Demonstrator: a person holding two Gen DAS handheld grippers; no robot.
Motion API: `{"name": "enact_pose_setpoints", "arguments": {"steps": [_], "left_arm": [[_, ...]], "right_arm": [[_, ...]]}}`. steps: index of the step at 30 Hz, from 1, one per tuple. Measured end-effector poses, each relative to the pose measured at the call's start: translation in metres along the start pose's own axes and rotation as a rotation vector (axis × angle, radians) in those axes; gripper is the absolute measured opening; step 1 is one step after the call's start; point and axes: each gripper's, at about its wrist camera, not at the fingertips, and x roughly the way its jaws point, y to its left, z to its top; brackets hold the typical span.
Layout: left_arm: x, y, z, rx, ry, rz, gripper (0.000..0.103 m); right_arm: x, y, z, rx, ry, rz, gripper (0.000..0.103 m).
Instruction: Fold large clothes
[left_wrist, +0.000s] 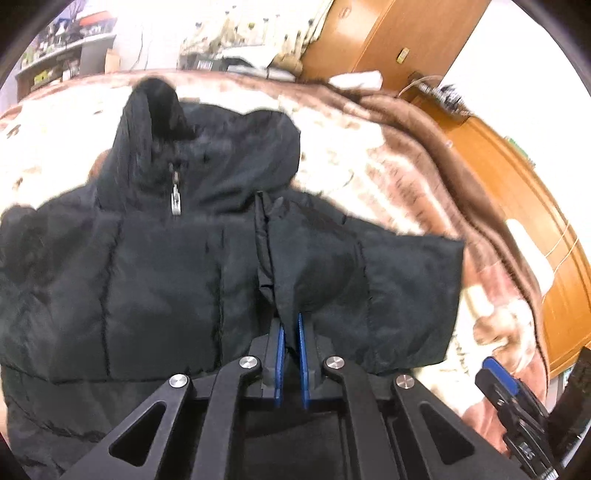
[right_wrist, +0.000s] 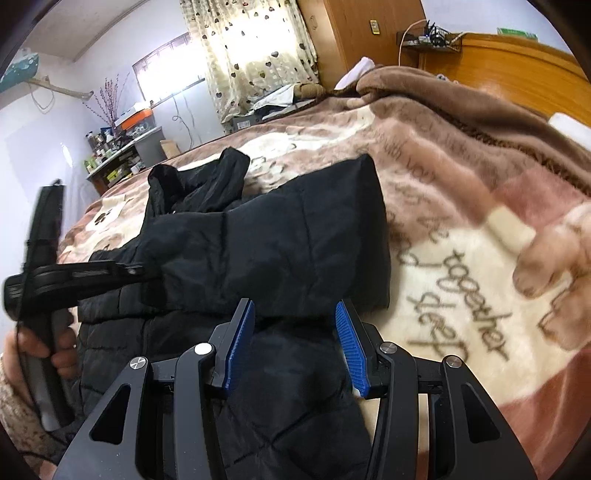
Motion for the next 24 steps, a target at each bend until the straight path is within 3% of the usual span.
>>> {"name": "enact_pose_setpoints", "arguments": {"steps": [4,9,15,20,24], "left_arm": [[-0.038,0.009,0.02,-0.013,-0.104,-0.016,0.007],[-0.066,0.031,0.035,-0.012,-0.164,0.039,0.007],[-0.068,0.082,0.025,-0.067,-0.151,0.119,0.007],[-0.053,0.126,0.006,-0.153,-0.115,0.172,0.007],[-0.042,0.143,-0.008,-0.164,-0.093,0.204,0.007]], "right_arm": [[0.006,0.0,0.016,0.018,-0.007,-0.049,0.047],[0.027,0.008,0.034,0.044,0.004,-0.061,0.047],[0.052,0.038,0.047,-0.002,0.015,-0.017,0.047],[0.08,0.064,0.052,-0.103,0.051,-0.031,0.047],[0.104,0.07,0.047,-0.15,0.097,-0.041,0.047]]}}
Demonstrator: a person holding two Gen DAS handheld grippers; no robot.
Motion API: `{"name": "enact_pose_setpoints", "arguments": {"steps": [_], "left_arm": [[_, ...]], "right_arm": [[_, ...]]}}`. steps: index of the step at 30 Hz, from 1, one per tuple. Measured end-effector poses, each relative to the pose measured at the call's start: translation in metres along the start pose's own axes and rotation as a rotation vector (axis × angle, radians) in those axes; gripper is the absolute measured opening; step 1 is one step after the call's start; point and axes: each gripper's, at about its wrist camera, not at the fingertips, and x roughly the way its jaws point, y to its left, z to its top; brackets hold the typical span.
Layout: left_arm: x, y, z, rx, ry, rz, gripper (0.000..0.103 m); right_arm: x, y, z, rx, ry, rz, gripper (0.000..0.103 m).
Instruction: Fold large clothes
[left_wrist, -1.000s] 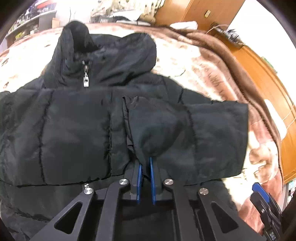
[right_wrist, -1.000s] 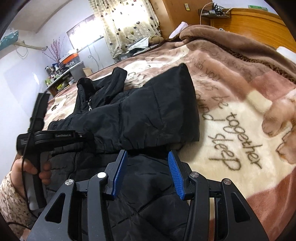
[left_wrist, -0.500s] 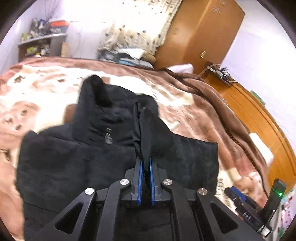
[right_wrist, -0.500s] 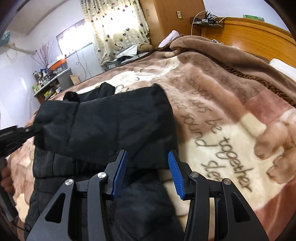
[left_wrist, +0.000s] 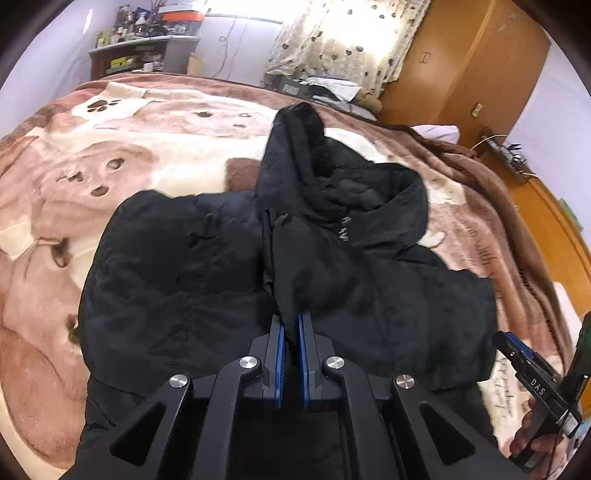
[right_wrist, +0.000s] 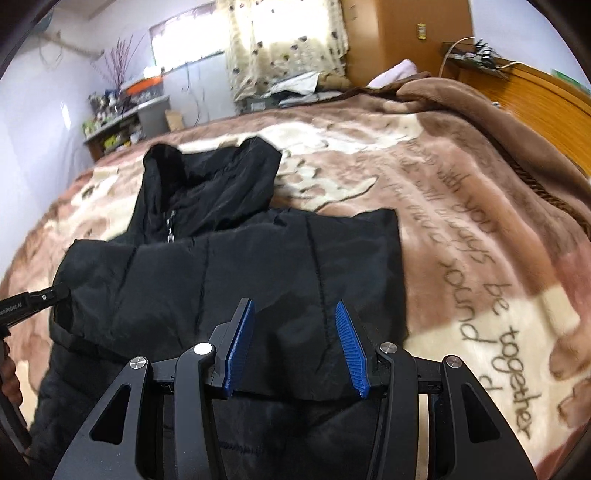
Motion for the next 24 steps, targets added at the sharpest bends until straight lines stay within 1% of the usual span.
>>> {"name": "enact_pose_setpoints", "arguments": {"steps": [3,5,6,10,12,14,17,18,19,20,21,22,24], "left_arm": [[0.01,0.002,-0.005,0.009,0.023,0.028,0.007],[0.021,0.005,-0.007,0.003,0.057,0.043,0.007],[0.023,0.007,-0.008,-0.004,0.062,0.038,0.008],[0.035,0.008,-0.011,0.011,0.093,0.063,0.01],[0.038,0.009,-0.013,-0.001,0.098,0.066,0.011],[0.039,0.009,-0.015,-0.009,0.091,0.066,0.012],[0.044,0.012,-0.015,-0.025,0.108,0.066,0.012],[0.041,0.012,-0.015,-0.033,0.111,0.064,0.012],[0.036,0.011,-0.013,-0.028,0.103,0.062,0.013],[0.033,0.011,-0.013,-0.031,0.094,0.067,0.018],[0.025,0.013,-0.012,-0.05,0.081,0.073,0.027],[0.019,0.017,-0.012,-0.073,0.073,0.059,0.031],[0.004,0.022,-0.011,-0.114,0.023,0.055,0.051]], "right_arm": [[0.021,0.004,-0.007,-0.041,0.047,-0.031,0.047],[0.034,0.002,-0.012,-0.053,0.077,-0.027,0.047],[0.038,0.001,-0.012,-0.051,0.088,-0.024,0.047],[0.053,0.0,-0.016,-0.065,0.116,-0.018,0.048],[0.061,0.001,-0.017,-0.078,0.134,-0.019,0.048],[0.064,0.002,-0.018,-0.078,0.139,-0.024,0.048],[0.066,0.003,-0.015,-0.08,0.158,-0.026,0.048],[0.063,0.003,-0.012,-0.081,0.177,-0.032,0.048],[0.056,0.005,-0.008,-0.079,0.17,-0.046,0.048],[0.049,0.006,-0.005,-0.079,0.141,-0.047,0.048],[0.034,0.01,-0.002,-0.079,0.068,-0.023,0.048],[0.025,0.014,-0.001,-0.08,0.023,0.007,0.048],[0.016,0.024,0.002,-0.082,-0.009,0.067,0.048]]}}
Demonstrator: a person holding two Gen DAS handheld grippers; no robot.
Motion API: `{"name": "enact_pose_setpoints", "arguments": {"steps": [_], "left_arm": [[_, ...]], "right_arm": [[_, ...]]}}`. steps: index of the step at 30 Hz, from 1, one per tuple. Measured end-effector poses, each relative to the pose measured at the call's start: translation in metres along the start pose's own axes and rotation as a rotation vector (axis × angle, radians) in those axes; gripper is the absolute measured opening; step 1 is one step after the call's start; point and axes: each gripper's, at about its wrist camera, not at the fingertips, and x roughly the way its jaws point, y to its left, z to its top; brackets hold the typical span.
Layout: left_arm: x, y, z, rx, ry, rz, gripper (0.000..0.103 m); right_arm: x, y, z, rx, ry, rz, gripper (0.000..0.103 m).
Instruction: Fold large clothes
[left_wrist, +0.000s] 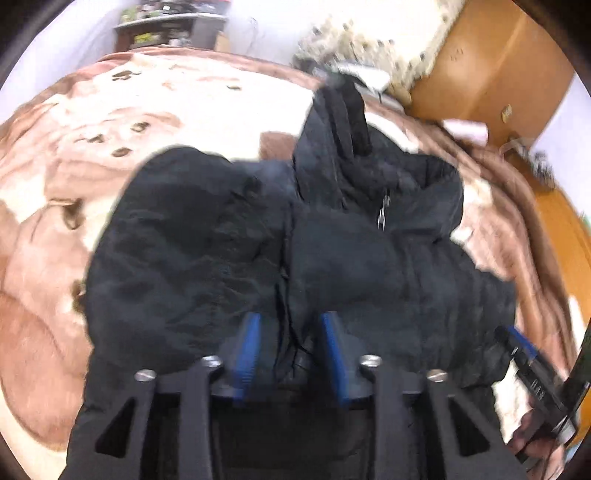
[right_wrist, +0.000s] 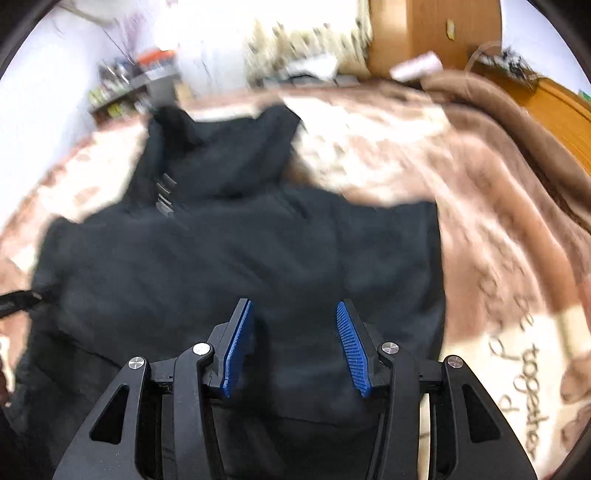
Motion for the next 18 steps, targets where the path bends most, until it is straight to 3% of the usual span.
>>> {"name": "enact_pose_setpoints", "arguments": {"steps": [2,4,7,11,18], "left_arm": [[-0.011,0.002,0.001,-0.018,-0.04,-0.004,0.06],[-0.017,-0.003,0.004,0.007,-0.057,-0.035,0.062],[-0.006,-0.016,0.009,0.081,-0.03,-0.014,0.062],[0.032,-0.02,0.011,0.106,0.087,0.038,0.062],[0.051,-0.019,-0.002,0.139,0.065,0.091,0.065]], "right_arm": [[0.001,0.011,0.002,-0.007,-0.001,0.048,0.048],[0.009,0.027,0.002,-0.027,0.006,0.09,0.048],[0.027,0.041,0.0,-0.041,0.053,0.084,0.048],[0.044,0.048,-0.006,-0.053,0.089,0.056,0.049],[0.059,0.039,-0.013,-0.03,0.133,0.085,0.05]]}}
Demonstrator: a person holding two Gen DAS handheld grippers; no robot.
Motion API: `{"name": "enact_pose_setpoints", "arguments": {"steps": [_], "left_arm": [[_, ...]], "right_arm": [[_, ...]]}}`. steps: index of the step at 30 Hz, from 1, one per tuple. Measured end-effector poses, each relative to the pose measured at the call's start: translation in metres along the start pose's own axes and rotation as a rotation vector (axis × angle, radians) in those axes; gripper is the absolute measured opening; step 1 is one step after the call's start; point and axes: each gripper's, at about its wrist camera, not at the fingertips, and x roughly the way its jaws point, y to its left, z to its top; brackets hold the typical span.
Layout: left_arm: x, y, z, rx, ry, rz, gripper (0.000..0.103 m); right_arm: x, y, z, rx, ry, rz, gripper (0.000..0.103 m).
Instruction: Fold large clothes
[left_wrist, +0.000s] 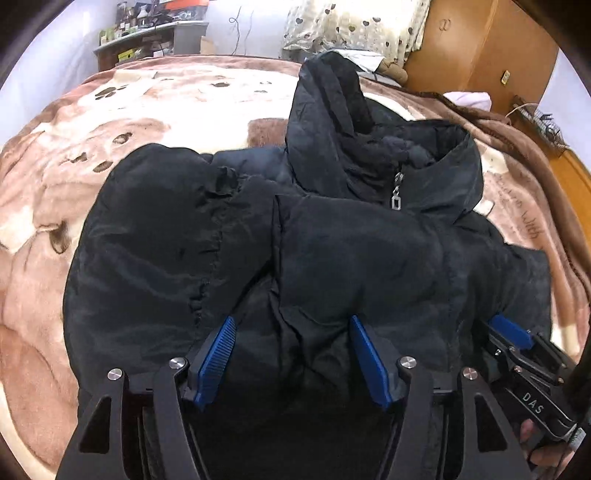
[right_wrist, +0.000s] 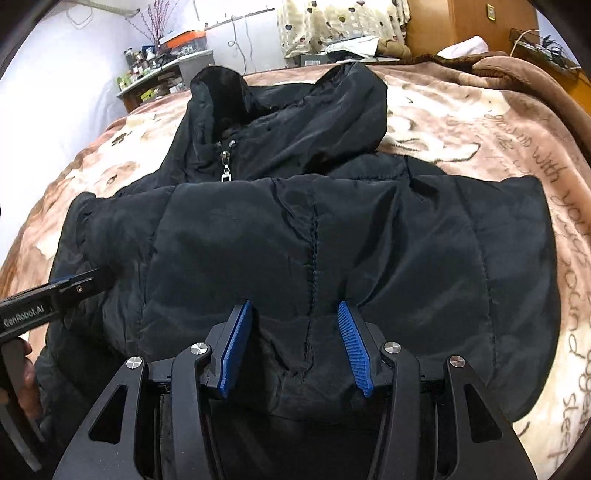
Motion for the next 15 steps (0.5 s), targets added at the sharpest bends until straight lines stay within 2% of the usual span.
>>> {"name": "enact_pose_setpoints", "arguments": {"steps": [10,13,15], "left_arm": [[0.005,0.002,-0.001,0.008,0.026,0.007,0.067],[-0.004,0.007,-0.001,-0.022,0.057,-0.041,0.07],[-0.012,0.013,-0.001,-0.038,0.084,-0.078,0.071]], "right_arm": [[0.012,0.007,0.001,-0.036,0.062,-0.037,0.05],[0.004,0.005,0.002,-0.026,0.065,-0.032,0.05],[-0.013,0.005,0.002,-0.015,0.033,-0.054,0.05]]}}
